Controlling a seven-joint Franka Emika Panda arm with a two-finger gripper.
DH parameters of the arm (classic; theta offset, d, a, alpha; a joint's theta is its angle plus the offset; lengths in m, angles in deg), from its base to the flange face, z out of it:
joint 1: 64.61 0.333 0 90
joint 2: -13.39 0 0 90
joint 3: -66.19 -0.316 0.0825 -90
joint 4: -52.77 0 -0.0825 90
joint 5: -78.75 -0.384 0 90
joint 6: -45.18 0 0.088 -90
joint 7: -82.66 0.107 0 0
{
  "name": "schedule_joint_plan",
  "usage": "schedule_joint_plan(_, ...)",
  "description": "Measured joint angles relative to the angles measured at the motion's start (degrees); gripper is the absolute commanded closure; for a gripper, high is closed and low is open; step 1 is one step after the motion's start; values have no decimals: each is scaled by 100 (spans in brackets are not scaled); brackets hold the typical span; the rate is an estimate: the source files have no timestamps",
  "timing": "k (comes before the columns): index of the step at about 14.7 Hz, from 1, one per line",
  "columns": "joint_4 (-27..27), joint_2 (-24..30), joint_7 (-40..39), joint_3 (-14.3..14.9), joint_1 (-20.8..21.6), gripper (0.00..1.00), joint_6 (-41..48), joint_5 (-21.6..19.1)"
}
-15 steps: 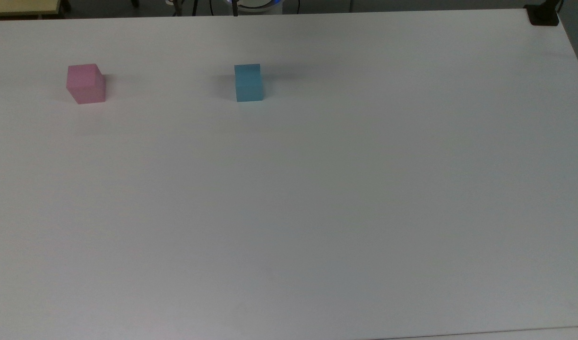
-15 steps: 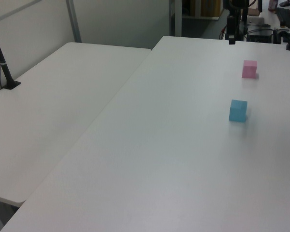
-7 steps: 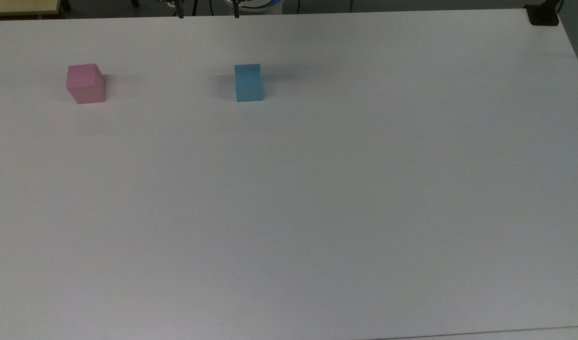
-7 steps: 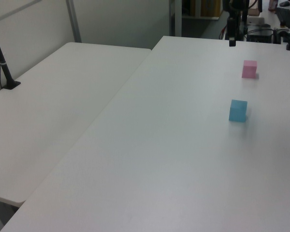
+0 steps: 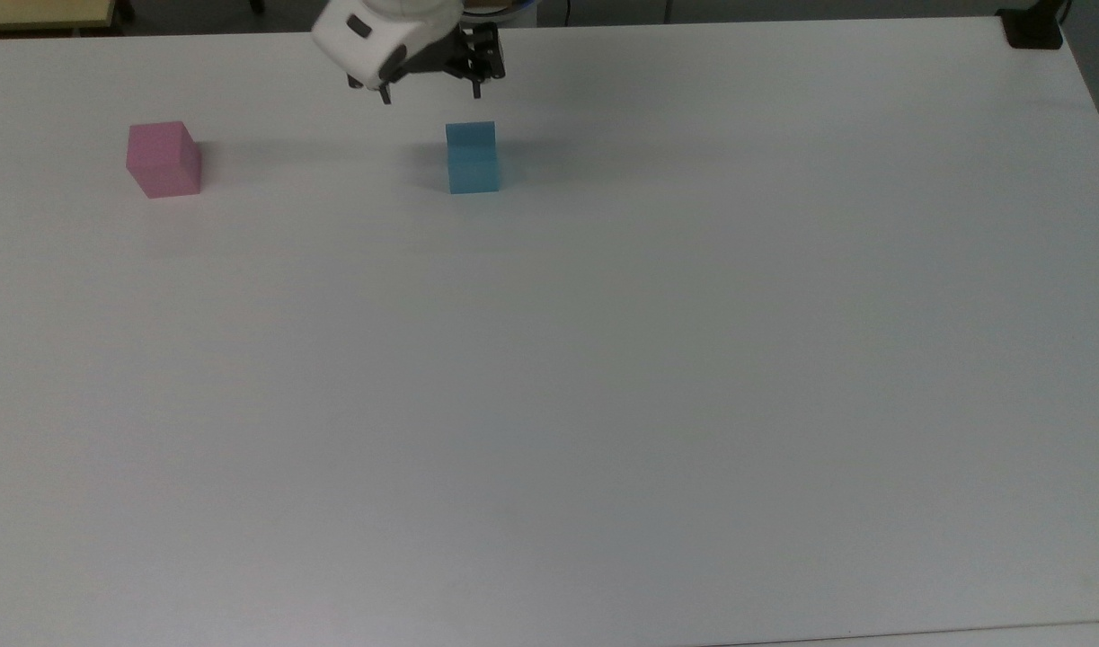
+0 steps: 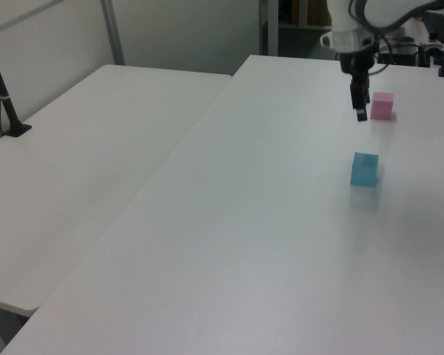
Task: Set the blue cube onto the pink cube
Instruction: 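Lower the open gripper over the light-blue cube and close on it, then lift the light-blue cube and carry it over the pink cube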
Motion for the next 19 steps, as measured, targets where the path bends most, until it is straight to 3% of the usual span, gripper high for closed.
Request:
schedule_joint_plan(4, -545, -137, 136, -114, 246, 0, -723, 1)
schedule_joint_plan(9, -628, -436, 197, -177, 318, 0, -1011, 17)
schedule_joint_plan(14, -833, -585, 201, -201, 333, 3, -1085, 353)
schedule_joint_plan(15, -959, -588, 201, -201, 333, 21, -1230, 411)
schedule_joint_plan(17, -1201, -606, 201, -201, 334, 71, -1499, 515)
schedule_joint_plan(18, -1275, -622, 201, -201, 335, 84, -1562, 544)
schedule_joint_plan(19, -1309, -637, 201, -201, 336, 87, -1606, 553)
